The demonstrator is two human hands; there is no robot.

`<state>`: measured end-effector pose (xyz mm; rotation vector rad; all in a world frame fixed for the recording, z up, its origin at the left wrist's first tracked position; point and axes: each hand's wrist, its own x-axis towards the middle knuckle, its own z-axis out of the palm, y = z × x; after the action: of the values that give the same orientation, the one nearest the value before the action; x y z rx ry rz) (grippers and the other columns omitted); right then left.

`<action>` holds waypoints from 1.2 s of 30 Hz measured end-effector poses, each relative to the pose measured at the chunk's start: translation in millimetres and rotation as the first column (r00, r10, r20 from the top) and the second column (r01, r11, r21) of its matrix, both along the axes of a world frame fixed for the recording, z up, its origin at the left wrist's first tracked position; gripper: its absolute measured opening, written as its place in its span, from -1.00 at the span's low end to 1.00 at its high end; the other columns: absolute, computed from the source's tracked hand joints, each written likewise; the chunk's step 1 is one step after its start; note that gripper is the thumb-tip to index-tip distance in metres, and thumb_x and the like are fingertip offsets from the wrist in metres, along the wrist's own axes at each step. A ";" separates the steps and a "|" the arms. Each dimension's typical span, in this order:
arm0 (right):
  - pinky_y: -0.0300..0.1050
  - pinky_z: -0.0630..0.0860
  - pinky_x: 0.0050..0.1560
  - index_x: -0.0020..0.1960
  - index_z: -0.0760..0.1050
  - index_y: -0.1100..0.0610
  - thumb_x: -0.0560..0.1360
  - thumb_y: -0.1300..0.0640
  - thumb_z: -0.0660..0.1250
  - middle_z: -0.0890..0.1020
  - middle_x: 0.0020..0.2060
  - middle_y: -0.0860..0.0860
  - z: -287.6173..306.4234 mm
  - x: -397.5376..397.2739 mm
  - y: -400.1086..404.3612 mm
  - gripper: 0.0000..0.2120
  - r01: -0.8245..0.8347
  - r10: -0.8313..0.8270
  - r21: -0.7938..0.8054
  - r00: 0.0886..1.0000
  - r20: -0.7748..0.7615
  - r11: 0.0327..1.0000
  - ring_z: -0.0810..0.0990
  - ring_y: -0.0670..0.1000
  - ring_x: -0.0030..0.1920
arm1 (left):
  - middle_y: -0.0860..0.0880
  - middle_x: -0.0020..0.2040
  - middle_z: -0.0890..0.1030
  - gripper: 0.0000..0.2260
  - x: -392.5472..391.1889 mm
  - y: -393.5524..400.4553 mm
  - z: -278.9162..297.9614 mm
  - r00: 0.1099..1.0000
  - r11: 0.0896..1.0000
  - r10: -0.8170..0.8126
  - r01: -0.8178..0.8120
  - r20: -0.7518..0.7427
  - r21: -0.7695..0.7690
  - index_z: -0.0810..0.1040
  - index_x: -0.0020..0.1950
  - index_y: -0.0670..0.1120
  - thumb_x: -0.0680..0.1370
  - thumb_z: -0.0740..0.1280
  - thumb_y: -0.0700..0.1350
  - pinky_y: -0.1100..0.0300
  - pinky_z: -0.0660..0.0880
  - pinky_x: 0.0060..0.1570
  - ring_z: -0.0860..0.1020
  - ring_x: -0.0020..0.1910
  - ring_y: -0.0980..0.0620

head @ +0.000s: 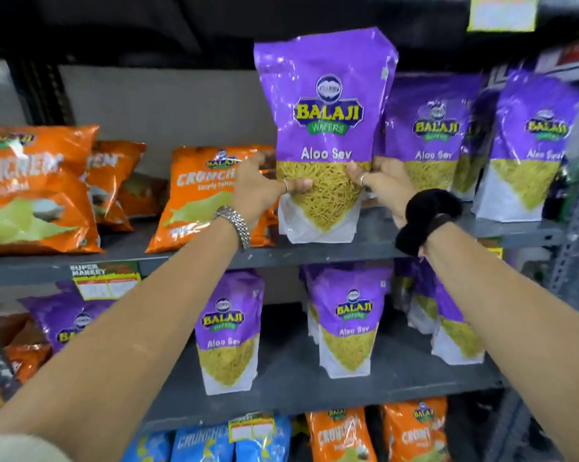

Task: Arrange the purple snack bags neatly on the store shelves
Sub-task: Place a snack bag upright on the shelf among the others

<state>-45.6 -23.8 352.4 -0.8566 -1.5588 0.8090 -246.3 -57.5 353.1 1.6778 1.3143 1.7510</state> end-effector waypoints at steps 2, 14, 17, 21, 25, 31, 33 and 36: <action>-0.03 0.63 -0.09 -0.10 0.54 0.09 0.43 -0.02 0.39 0.66 -0.14 0.00 -6.4 -1.5 25.7 -0.82 0.016 -0.014 -0.054 0.999 0.035 0.998 0.61 0.00 -0.10 | 0.05 -0.17 0.62 -0.55 1.5 24.6 -7.4 1.000 0.999 0.015 -0.015 -0.002 -0.041 0.55 -0.02 -0.11 0.16 0.61 -0.21 0.49 0.49 -0.35 0.56 -0.36 0.32; 0.17 0.41 0.34 0.20 0.40 0.26 0.50 -0.08 0.25 0.57 0.20 0.23 -20.4 -14.9 132.4 -0.54 0.156 -0.143 -0.067 0.976 0.165 0.986 0.53 0.20 0.23 | -0.16 0.21 0.54 -0.36 21.2 106.0 -13.8 0.957 0.959 0.230 -0.254 -0.178 -0.127 0.35 0.23 -0.17 0.27 0.56 -0.05 0.14 0.41 0.10 0.51 0.18 -0.13; 0.13 0.41 0.35 0.28 0.38 0.26 0.49 -0.09 0.27 0.57 0.22 0.19 -19.4 -14.7 127.7 -0.48 0.158 -0.145 -0.072 0.976 0.160 0.985 0.53 0.17 0.24 | -0.17 0.22 0.54 -0.36 21.5 110.9 -14.8 0.957 0.957 0.237 -0.260 -0.169 -0.126 0.35 0.24 -0.16 0.27 0.56 -0.05 0.08 0.44 0.17 0.51 0.20 -0.15; -0.07 0.40 0.34 0.27 0.40 0.28 0.52 0.07 0.28 0.58 0.18 0.16 -23.6 -8.4 99.8 -0.60 0.123 -0.118 -0.042 0.988 0.104 0.992 0.52 0.07 0.23 | -0.17 0.14 0.59 -0.45 23.0 102.7 -28.1 0.974 0.976 0.209 -0.214 -0.091 -0.051 0.44 0.15 -0.15 0.26 0.54 -0.02 0.04 0.53 0.13 0.56 0.12 -0.09; -0.19 0.36 0.31 0.32 0.36 0.23 0.55 0.13 0.23 0.52 0.25 0.10 -42.9 5.2 60.8 -0.63 0.182 -0.177 0.048 0.979 -0.096 0.982 0.48 -0.04 0.25 | 0.03 0.17 0.50 -0.66 39.8 70.3 -63.9 0.990 0.984 0.133 -0.139 0.052 0.112 0.43 0.11 0.05 0.39 0.43 -0.02 -0.01 0.46 0.27 0.47 0.21 0.05; -0.37 0.43 0.05 0.06 0.48 0.11 0.53 0.16 0.26 0.63 -0.03 0.05 -106.3 44.8 8.8 -0.88 0.360 -0.305 0.194 0.915 -0.266 0.912 0.56 -0.17 -0.03 | 0.01 0.20 0.47 -0.63 90.3 19.9 -128.2 0.990 0.979 -0.093 0.072 0.101 0.192 0.39 0.24 -0.13 0.46 0.37 -0.17 0.24 0.50 0.16 0.47 0.20 0.18; -0.43 0.43 -0.05 0.00 0.48 0.05 0.52 0.17 0.27 0.64 -0.09 0.01 -129.9 64.2 -1.3 -0.92 0.411 -0.358 0.156 0.890 -0.283 0.898 0.58 -0.24 -0.09 | 0.01 0.17 0.50 -0.66 112.4 14.8 -152.5 0.984 0.978 -0.148 0.132 0.096 0.160 0.42 0.21 -0.12 0.46 0.37 -0.20 0.28 0.52 0.12 0.49 0.17 0.19; -0.39 0.43 -0.09 -0.07 0.48 -0.07 0.51 0.17 0.29 0.64 -0.15 -0.06 -168.6 96.4 -5.6 -0.87 0.468 -0.437 0.079 0.865 -0.246 0.880 0.60 -0.22 -0.11 | 0.03 0.18 0.54 -0.69 143.9 18.1 -191.2 0.978 0.980 -0.194 0.191 0.082 0.049 0.43 0.19 -0.06 0.47 0.37 -0.13 0.24 0.54 0.10 0.50 0.17 0.18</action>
<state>50.8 -29.4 183.8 -0.9492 -1.1351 0.4299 -102.4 -39.4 161.9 1.6704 1.0475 1.7260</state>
